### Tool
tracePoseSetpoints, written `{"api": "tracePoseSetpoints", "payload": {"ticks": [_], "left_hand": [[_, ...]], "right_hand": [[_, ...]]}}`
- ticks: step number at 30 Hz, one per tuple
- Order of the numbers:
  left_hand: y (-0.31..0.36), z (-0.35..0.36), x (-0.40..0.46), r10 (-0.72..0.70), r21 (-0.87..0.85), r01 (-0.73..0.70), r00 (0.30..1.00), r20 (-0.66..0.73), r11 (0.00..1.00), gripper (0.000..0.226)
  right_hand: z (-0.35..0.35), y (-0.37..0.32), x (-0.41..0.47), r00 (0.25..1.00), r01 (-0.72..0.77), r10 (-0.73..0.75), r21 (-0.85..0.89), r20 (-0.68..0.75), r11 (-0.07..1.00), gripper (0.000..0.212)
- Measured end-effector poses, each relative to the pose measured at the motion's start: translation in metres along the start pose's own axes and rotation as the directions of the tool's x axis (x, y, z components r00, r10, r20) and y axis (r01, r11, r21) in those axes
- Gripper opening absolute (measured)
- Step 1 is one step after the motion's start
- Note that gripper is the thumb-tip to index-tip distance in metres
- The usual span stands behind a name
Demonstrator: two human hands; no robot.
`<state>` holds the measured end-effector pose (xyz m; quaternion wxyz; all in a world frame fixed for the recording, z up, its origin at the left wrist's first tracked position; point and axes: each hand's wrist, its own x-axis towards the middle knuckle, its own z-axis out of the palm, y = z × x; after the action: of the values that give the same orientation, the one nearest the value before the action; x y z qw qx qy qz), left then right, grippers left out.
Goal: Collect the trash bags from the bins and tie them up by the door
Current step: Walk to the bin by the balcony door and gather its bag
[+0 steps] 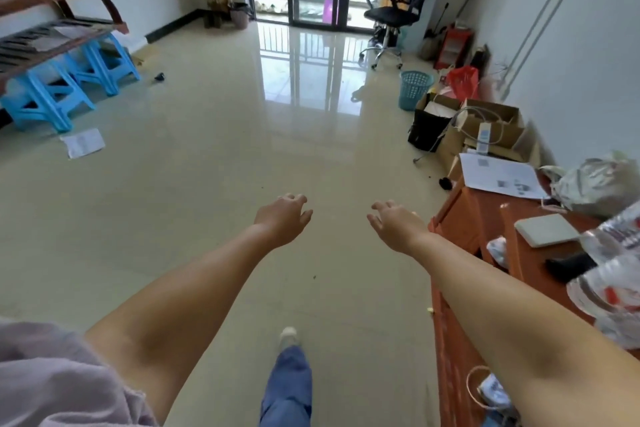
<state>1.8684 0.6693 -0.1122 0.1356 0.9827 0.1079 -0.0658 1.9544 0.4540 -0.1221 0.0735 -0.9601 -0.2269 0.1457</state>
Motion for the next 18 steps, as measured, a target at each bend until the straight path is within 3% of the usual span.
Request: {"api": "tracePoseSetpoints", "payload": {"ticks": [11, 18], "left_hand": [[-0.044, -0.082, 0.344, 0.054, 0.044, -0.055, 0.998, 0.034, 0.997, 0.045], [-0.045, -0.111, 0.562, 0.065, 0.035, -0.065, 0.998, 0.002, 0.997, 0.045]], "right_hand": [[-0.105, 0.02, 0.331, 0.998, -0.067, 0.067, 0.001, -0.019, 0.998, 0.047], [-0.159, 0.068, 0.536, 0.998, -0.061, 0.061, 0.003, -0.03, 0.998, 0.046]]}}
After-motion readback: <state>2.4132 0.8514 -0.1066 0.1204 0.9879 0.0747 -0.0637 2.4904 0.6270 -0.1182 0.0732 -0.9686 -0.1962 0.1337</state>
